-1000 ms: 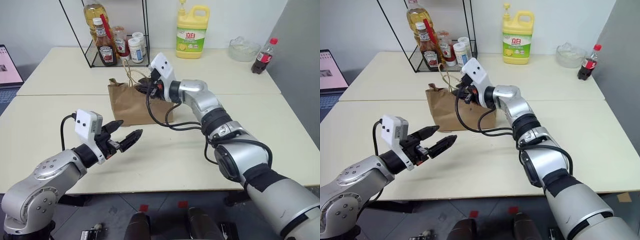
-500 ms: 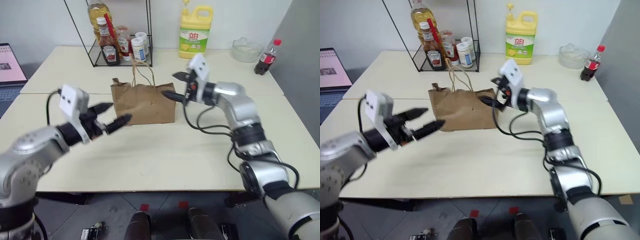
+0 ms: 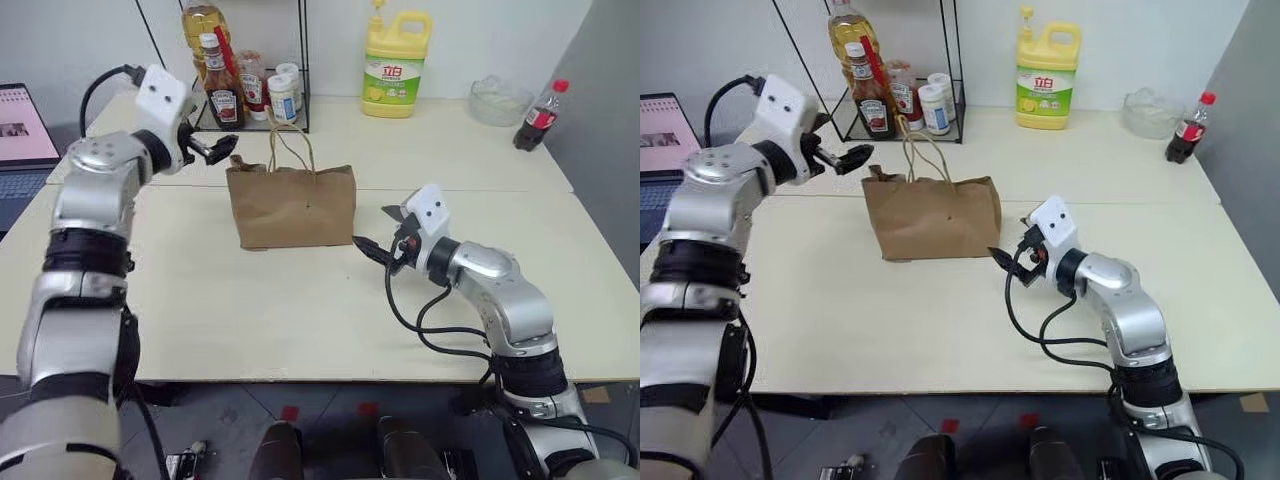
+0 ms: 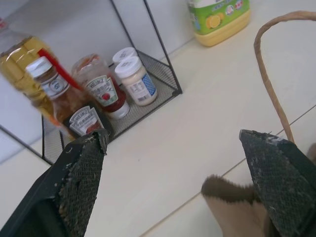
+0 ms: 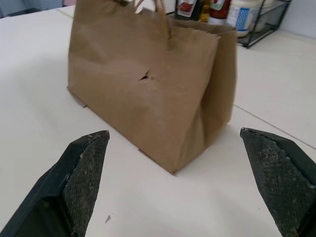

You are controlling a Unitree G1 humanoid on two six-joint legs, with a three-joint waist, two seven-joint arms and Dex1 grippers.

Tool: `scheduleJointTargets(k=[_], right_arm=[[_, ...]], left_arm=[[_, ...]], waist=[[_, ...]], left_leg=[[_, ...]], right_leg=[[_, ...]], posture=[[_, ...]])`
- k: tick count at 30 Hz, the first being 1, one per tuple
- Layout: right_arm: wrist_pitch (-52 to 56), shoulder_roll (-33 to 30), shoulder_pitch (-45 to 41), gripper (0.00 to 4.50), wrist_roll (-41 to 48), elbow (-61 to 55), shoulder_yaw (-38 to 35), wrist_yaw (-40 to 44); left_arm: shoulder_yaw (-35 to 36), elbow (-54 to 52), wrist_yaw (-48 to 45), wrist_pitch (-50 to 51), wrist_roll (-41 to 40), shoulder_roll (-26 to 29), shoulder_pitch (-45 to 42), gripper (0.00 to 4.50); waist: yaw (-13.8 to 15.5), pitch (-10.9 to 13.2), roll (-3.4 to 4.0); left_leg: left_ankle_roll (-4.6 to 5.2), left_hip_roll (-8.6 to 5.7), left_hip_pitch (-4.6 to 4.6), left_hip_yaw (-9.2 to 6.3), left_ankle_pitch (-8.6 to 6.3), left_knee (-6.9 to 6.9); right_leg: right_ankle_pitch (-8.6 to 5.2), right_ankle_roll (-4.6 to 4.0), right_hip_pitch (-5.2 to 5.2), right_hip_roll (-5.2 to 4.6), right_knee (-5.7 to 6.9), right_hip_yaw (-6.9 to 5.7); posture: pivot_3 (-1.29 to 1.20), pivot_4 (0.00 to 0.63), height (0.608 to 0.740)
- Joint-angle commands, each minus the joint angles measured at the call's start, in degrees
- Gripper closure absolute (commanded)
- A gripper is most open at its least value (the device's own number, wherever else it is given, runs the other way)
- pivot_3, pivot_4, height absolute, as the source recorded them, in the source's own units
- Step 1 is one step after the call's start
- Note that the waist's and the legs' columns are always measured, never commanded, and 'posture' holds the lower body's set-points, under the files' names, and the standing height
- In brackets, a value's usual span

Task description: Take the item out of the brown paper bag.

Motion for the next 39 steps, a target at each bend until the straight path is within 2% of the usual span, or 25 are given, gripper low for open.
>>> scheduleJointTargets(k=[1, 5, 9, 15, 19, 23, 28, 33, 39], right_arm=[[1.0, 1.0, 0.7, 0.04, 1.1, -4.7, -1.0, -3.1], [1.7, 1.0, 2.0, 0.04, 1.1, -6.4, -0.6, -4.8], [2.0, 0.9, 2.4, 0.04, 1.2, -6.8, -1.0, -6.1], [1.4, 0.6, 2.8, 0.04, 1.6, -6.0, -1.2, -6.8], [0.3, 0.1, 2.2, 0.04, 2.1, -3.5, -2.2, -6.9], [-2.0, -1.4, 0.6, 0.04, 2.3, 0.7, -3.1, -6.4], [-5.9, -3.5, -2.2, 0.04, 2.4, 7.3, -4.5, -5.7], [-8.9, -4.2, -3.8, 0.04, 2.2, 11.7, -4.8, -5.4], [-9.7, -3.7, -3.6, 0.04, 2.6, 12.5, -4.4, -5.5]], left_arm=[[-3.5, 11.2, -0.6, -7.9, 7.3, -2.0, -6.5, 0.00], [-6.6, 18.8, -2.5, -10.2, 13.2, -4.1, -10.5, 0.00], [-7.4, 21.2, -7.9, -10.5, 16.0, -4.7, -11.9, 0.00], [-5.8, 18.6, -21.5, -9.8, 15.0, -3.6, -12.6, 0.00], [-5.3, 12.1, -31.1, -7.7, 13.9, -1.2, -10.2, 0.00], [-5.3, -3.3, -39.8, -1.1, 11.8, 3.1, -3.2, 0.00], [-3.6, -30.5, -46.4, 14.0, 6.9, 9.9, 10.7, 0.00], [-1.0, -55.7, -46.6, 30.4, 0.7, 15.3, 24.2, 0.00], [1.0, -71.8, -44.5, 41.1, -5.7, 18.8, 31.6, 0.00]], waist=[[-0.2, 0.0, 0.00], [-0.6, 0.0, -0.01], [-0.7, 0.0, -0.02], [-0.6, 0.0, -0.02], [-0.7, 0.0, -0.03], [-1.0, 0.0, -0.01], [-1.8, 0.0, -0.01], [-2.1, 0.0, -0.01], [-1.8, 0.0, -0.02]], left_leg=[[0.01, 0.00, 0.01, 0.01, 0.00, -0.02], [0.01, -0.01, -0.02, 0.01, 0.00, -0.05], [0.01, 0.00, -0.02, 0.00, 0.00, -0.07], [0.00, 0.00, -0.03, 0.01, 0.00, -0.06], [0.00, 0.00, -0.04, 0.00, 0.00, -0.06], [0.00, 0.02, 0.00, 0.01, 0.01, -0.07], [0.01, 0.06, 0.02, 0.00, 0.02, -0.07], [-0.02, 0.06, 0.03, -0.01, 0.03, -0.07], [0.06, 0.05, 0.02, -0.03, 0.05, -0.04]], right_leg=[[0.00, 0.00, 0.00, 0.00, -0.02, 0.01], [0.00, 0.00, -0.02, 0.00, -0.03, 0.03], [0.00, 0.01, -0.04, 0.01, -0.01, 0.03], [-0.01, 0.01, -0.02, 0.01, -0.01, 0.04], [-0.01, 0.01, -0.02, 0.00, -0.01, 0.03], [-0.01, 0.01, -0.02, 0.01, 0.02, 0.05], [-0.01, -0.01, -0.02, 0.01, 0.05, 0.05], [-0.04, -0.05, 0.02, 0.00, 0.10, 0.06], [-0.05, -0.05, 0.08, 0.00, 0.09, 0.04]], posture=[[0.00, 0.150, 0.740], [0.00, 0.150, 0.740], [0.00, 0.150, 0.740], [0.00, 0.150, 0.740], [0.00, 0.150, 0.740], [0.00, 0.150, 0.740], [0.00, 0.150, 0.740], [0.00, 0.150, 0.740], [0.00, 0.150, 0.740]])
